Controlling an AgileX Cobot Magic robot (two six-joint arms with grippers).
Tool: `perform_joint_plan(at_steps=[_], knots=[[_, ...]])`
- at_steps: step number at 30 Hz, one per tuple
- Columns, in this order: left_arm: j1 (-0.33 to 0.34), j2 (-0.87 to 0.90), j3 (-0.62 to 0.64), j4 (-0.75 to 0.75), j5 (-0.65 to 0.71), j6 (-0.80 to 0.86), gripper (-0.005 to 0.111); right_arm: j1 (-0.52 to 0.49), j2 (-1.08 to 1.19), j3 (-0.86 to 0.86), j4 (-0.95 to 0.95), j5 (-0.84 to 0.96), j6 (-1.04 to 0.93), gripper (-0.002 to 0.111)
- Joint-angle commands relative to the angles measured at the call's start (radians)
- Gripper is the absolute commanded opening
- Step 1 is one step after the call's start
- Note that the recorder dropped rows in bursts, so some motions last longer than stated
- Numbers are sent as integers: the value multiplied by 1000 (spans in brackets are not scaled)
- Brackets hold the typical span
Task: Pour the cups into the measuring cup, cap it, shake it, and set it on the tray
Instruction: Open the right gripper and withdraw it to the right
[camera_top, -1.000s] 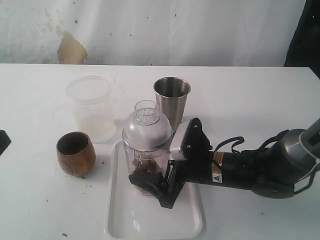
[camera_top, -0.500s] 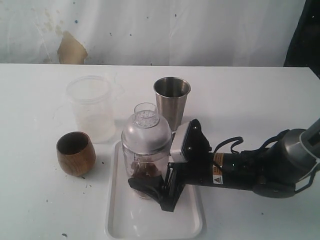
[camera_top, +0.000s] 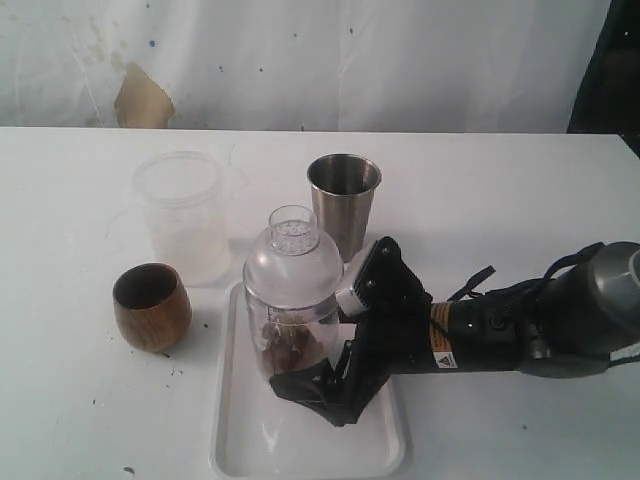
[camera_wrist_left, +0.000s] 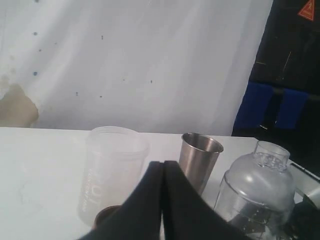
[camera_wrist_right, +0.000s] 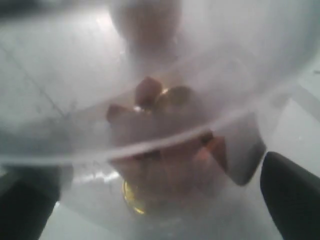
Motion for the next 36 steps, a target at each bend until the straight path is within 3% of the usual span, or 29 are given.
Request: perform_joint_plan(at_steps=[1,3,6,9,20,34,36], knots=[[-2,-8,6,-11,-1,5,0,2,-54,2,-151,117,202,105],[-2,-8,6,-11,-1,5,0,2,-82,2,-244,148,313,105],[-2,-8,6,-11,-1,5,0,2,-144,4,-511,338,649,105],[-2,-8,6,-11,-1,5,0,2,-188,33,-535,521,807,105],[-2,-8,6,-11,5,5,0,2,-369,72,-508,508,858,105],[-2,-8,6,-11,5,5,0,2,-597,244,-541,748,1165,105],[-2,-8,6,-11,5,5,0,2,-639,276,-532,847,1203,105]])
